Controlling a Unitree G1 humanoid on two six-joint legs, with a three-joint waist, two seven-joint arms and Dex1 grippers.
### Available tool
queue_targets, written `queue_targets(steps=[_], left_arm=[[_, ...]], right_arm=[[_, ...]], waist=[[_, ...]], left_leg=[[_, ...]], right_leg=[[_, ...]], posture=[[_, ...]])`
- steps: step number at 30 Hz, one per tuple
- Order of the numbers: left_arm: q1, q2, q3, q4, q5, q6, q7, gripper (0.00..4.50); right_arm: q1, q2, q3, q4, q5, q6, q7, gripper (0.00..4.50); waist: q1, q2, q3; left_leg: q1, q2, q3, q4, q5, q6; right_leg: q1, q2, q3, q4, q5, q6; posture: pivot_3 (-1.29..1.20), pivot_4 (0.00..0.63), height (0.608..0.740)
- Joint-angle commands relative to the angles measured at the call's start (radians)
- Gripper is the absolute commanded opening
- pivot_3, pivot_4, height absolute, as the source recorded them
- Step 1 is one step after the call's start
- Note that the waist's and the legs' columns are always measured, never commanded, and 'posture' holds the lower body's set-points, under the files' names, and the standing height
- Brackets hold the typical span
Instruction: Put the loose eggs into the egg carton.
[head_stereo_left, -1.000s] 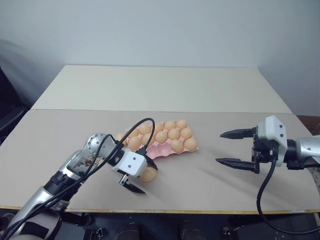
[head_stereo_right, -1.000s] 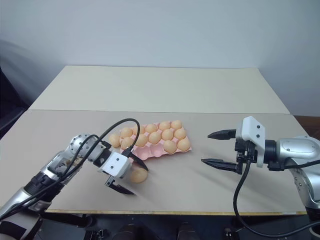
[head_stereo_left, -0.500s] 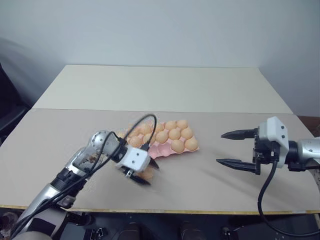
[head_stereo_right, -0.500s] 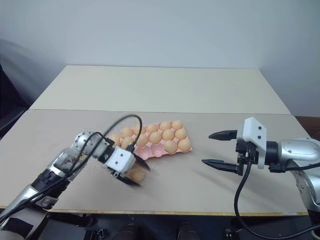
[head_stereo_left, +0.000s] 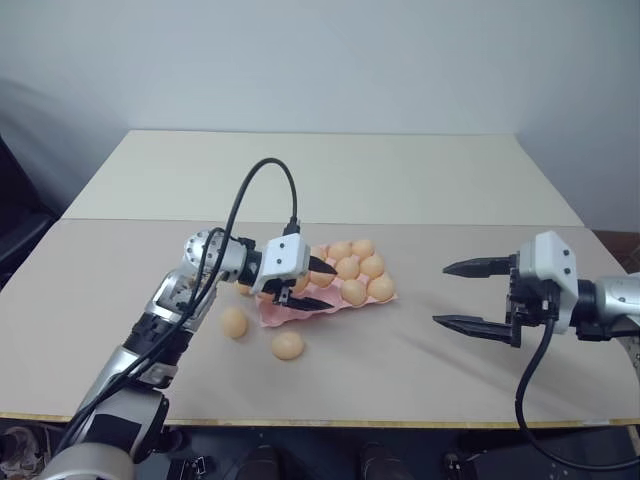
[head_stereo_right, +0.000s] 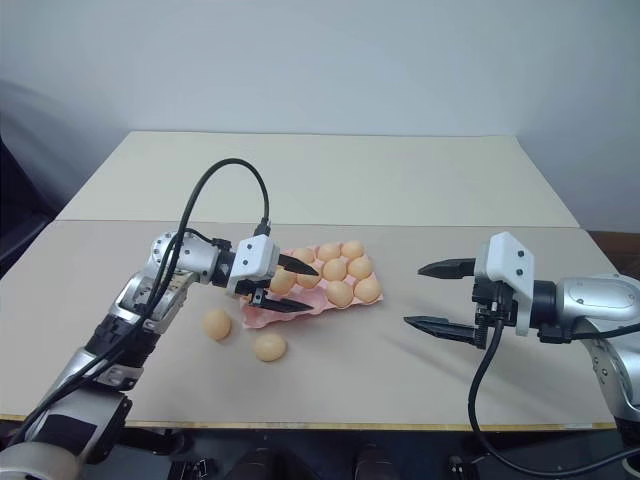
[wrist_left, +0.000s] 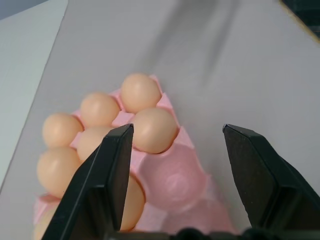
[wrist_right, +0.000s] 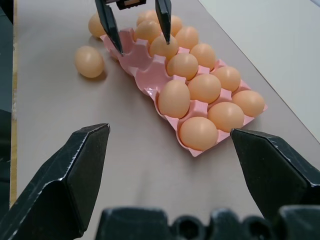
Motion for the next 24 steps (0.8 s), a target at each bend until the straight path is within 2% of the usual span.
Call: queue_targets(steps=[1, 3, 5, 10, 14, 17, 24], left_arm=[[-0.047, 0.075, 0.038, -0.033, -0.070, 0.040, -0.128, 3.44], [-0.038, 0.126, 0.024, -0.056, -0.071, 0.037, -0.192, 3.93], [-0.010, 0.155, 0.014, -0.078, -0.037, -0.047, -0.203, 4.45], [0.050, 0.214, -0.044, -0.099, -0.036, -0.241, -0.231, 4.48], [0.041, 0.252, -0.125, -0.055, -0.006, -0.393, -0.231, 4.48], [0.033, 0.233, -0.145, -0.002, 0.050, -0.497, -0.231, 4.48], [0.042, 0.173, -0.163, 0.031, 0.150, -0.574, -0.193, 4.48]], right_arm=[[0.005, -0.010, -0.046, -0.035, 0.027, -0.002, -0.007, 4.50], [0.004, -0.008, -0.043, -0.039, 0.030, 0.000, -0.011, 4.50], [0.003, -0.008, -0.042, -0.040, 0.033, 0.002, -0.013, 4.50], [0.004, -0.010, -0.039, -0.045, 0.043, 0.005, -0.021, 4.50], [0.002, -0.012, -0.036, -0.047, 0.049, 0.009, -0.027, 4.50], [0.005, -0.015, -0.040, -0.053, 0.055, 0.013, -0.032, 4.50], [0.021, -0.019, -0.058, -0.071, 0.064, 0.025, -0.038, 4.50]], waist=[[0.000, 0.000, 0.000], [-0.002, 0.000, 0.000], [-0.002, 0.000, 0.000], [0.003, 0.000, 0.000], [0.006, 0.000, 0.000], [0.005, 0.000, 0.000], [0.006, 0.000, 0.000]], left_leg=[[0.000, 0.000, 0.000, 0.000, 0.000, 0.000], [0.000, 0.000, 0.000, 0.000, 0.000, 0.000], [0.000, 0.000, 0.000, 0.000, 0.000, 0.000], [0.000, 0.000, 0.000, 0.000, 0.000, 0.000], [0.000, 0.000, 0.000, 0.000, 0.000, 0.000], [0.000, 0.000, 0.000, 0.000, 0.000, 0.000], [0.000, 0.000, 0.000, 0.000, 0.000, 0.000]], right_leg=[[0.000, 0.000, 0.000, 0.000, 0.000, 0.000], [0.000, 0.000, 0.000, 0.000, 0.000, 0.000], [0.000, 0.000, 0.000, -0.001, 0.000, 0.000], [0.000, 0.000, 0.000, -0.001, 0.000, 0.000], [0.001, 0.000, 0.000, -0.001, 0.000, 0.000], [0.001, 0.000, 0.000, -0.001, 0.000, 0.000], [0.001, 0.000, 0.000, -0.001, 0.000, 0.000]], posture=[[0.00, 0.150, 0.740], [0.00, 0.150, 0.740], [0.00, 0.150, 0.740], [0.00, 0.150, 0.740], [0.00, 0.150, 0.740], [0.00, 0.150, 0.740], [0.00, 0.150, 0.740]])
